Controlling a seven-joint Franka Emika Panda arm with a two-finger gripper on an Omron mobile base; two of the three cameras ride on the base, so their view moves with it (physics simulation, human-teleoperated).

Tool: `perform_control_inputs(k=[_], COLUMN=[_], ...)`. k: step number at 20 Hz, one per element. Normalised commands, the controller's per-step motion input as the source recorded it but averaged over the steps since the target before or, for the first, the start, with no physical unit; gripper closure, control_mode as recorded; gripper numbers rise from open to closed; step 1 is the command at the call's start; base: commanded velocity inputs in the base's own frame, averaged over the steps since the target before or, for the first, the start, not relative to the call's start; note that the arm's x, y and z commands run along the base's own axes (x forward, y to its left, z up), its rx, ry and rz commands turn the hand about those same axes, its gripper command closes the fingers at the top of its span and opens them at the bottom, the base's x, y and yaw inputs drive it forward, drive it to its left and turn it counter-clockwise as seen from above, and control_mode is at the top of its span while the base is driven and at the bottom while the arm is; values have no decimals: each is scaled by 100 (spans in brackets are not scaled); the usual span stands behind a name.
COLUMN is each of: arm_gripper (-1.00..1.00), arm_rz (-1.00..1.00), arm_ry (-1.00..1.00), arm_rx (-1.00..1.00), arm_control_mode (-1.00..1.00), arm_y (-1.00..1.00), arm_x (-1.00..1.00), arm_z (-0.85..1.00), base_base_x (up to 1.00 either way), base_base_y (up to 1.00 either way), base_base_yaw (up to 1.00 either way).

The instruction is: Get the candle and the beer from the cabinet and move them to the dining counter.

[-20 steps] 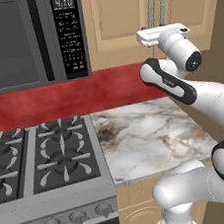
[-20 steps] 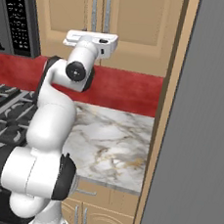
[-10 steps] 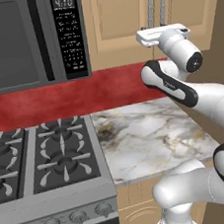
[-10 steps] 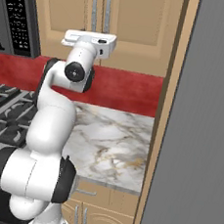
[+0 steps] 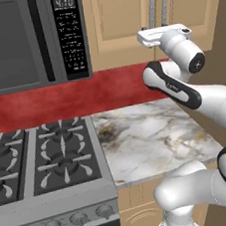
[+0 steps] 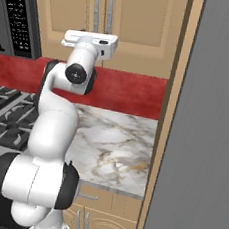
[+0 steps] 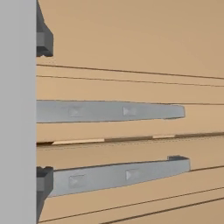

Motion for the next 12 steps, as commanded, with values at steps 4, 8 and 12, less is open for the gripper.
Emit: perform_control_inputs(k=[4, 8, 12], arm_gripper=[-100, -100, -100], arm_rz=[4, 3, 3], arm_ry=[-2, -1, 0], arm_rx=[0, 0, 0], arm_control_mode=[-100, -100, -100], arm_y=[5, 11, 6], arm_x=[-10, -2, 0], arm_z=[0, 0, 0], base_base_x=[0, 0, 0], base_base_y=[0, 0, 0], base_base_yaw=[0, 0, 0])
